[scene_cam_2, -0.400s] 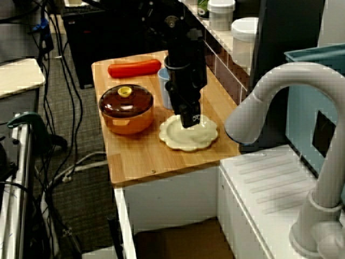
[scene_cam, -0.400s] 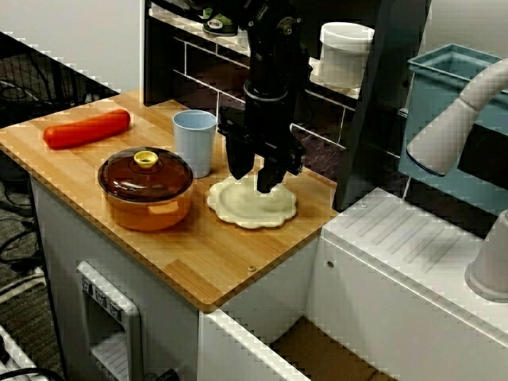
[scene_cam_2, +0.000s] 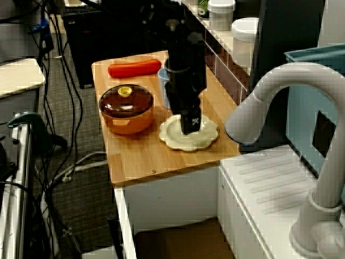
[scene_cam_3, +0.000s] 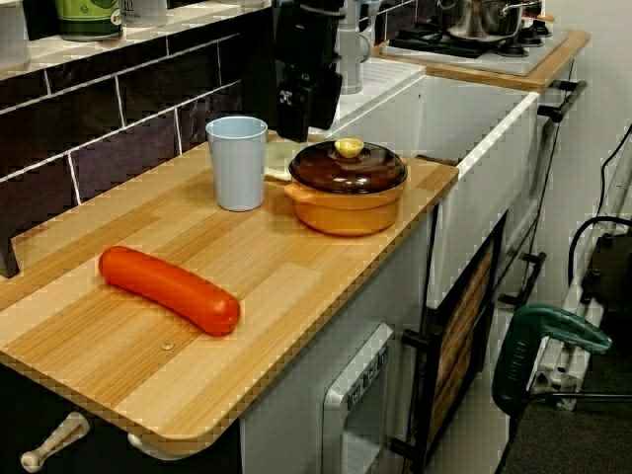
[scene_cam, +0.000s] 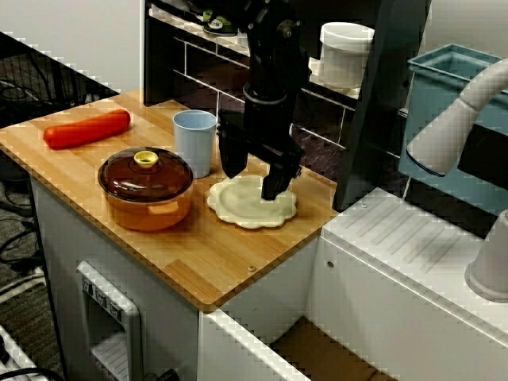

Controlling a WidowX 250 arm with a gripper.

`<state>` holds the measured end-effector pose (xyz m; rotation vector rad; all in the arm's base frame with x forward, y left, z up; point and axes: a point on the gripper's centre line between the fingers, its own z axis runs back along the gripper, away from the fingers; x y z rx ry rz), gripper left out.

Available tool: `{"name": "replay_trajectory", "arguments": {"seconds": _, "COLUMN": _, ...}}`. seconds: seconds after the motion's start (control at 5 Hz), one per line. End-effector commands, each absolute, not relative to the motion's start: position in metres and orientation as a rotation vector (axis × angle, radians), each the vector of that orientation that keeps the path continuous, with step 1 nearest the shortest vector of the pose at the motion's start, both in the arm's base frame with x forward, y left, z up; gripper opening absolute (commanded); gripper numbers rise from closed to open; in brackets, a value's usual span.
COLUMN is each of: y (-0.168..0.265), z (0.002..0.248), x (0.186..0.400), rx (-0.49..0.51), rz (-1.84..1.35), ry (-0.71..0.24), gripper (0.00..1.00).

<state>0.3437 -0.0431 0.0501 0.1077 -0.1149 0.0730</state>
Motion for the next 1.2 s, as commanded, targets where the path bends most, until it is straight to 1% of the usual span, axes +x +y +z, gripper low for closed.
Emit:
{"name": "replay_trajectory", "arguments": {"seconds": 0.0, "y": -0.045, "z": 0.061, "x": 0.343, "rx": 0.136, "rz": 0.058, "ry": -0.153, "gripper": 0.0}}
{"name": "replay_trajectory", "arguments": {"seconds": 0.2, "y": -0.046, "z": 0.064, "x": 0.343, "rx": 0.13, "rz": 0.053, "ry": -0.145, "gripper": 0.0}}
{"name": "replay_trajectory", "arguments": {"seconds": 0.4, "y": -0.047, "z": 0.068, "x": 0.344, "rx": 0.155, "rz": 0.057, "ry": -0.157, "gripper": 0.0}}
{"name": "replay_trajectory", "arguments": {"seconds": 0.6, "y": -0.05, "z": 0.07, "x": 0.35, "rx": 0.216, "rz": 0.088, "ry": -0.174, "gripper": 0.0}}
{"name": "replay_trajectory", "arguments": {"seconds": 0.8, "y": -0.055, "z": 0.071, "x": 0.356, "rx": 0.311, "rz": 0.131, "ry": -0.226, "gripper": 0.0}}
{"name": "replay_trajectory", "arguments": {"seconds": 1.0, "y": -0.055, "z": 0.076, "x": 0.358, "rx": 0.362, "rz": 0.136, "ry": -0.259, "gripper": 0.0}}
